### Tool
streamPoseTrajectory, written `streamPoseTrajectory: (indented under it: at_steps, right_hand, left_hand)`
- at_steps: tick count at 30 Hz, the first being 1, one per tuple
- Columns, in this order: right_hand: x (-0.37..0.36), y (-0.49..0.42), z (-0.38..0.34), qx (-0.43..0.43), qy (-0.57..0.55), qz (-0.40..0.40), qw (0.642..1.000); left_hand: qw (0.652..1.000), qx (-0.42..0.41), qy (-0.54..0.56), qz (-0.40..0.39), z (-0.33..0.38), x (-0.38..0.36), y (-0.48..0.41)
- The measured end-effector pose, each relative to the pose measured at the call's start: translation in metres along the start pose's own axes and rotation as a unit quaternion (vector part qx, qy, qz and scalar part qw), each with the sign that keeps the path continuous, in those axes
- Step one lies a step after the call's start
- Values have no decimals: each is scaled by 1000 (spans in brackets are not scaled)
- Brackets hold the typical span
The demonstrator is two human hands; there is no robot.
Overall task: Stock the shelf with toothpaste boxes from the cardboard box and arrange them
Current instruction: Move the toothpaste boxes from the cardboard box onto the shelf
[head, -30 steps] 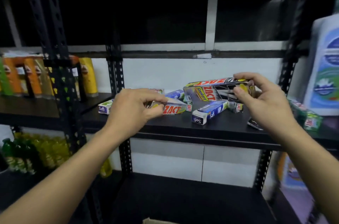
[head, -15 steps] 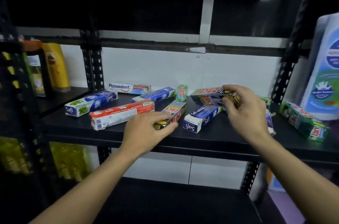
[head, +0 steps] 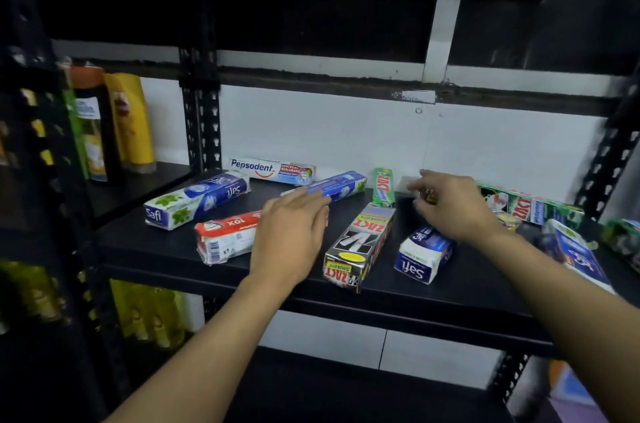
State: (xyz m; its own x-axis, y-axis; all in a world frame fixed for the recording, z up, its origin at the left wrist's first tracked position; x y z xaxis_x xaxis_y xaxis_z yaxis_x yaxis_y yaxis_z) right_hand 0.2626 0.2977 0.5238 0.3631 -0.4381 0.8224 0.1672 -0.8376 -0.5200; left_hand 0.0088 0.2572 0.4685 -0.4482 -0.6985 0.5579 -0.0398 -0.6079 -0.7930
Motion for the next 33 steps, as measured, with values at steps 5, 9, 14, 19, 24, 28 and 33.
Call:
streamPoseTrajectory:
  at_steps: [5,9,14,19,24,28,33]
  right_hand:
    - [-19,-19,1,-13,62,-125,990]
    - [-21,-27,3,-31,38,-128,991]
    - [-23,-30,-13,-60,-18,-121,991]
    - [-32,-25,-33,-40,2,-195,980]
    - [-22,-16,-45,27,-7,-248,968]
    - [-17,-17,-35,3,40,-196,980]
    - [-17,-15,-33,-16,-32,-142,989]
  left_hand:
    - [998,7,-37,-40,1,1,0]
    - [998,21,-26,-44,-1,-2,-1]
    - [999,21,-23,-37,0,0,1]
    - [999,23,-27,-40,2,2,1]
    - [998,29,-23,-41,5,7,2]
    - [998,34,-8,-48,7,10,3]
    - [998,43,0,-37,5,8,3]
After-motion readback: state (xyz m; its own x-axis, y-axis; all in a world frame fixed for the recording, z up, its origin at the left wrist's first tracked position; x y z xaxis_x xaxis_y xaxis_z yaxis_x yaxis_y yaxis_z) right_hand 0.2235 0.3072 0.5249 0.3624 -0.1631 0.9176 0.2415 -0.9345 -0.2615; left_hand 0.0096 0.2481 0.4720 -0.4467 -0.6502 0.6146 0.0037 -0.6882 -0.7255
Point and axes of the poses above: each hand's wrist, its own y-axis away from the middle knuckle, its own x-axis out of the back of the hand, z = x × y, the point moved 2 cm from there along -y, towards the middle knuckle
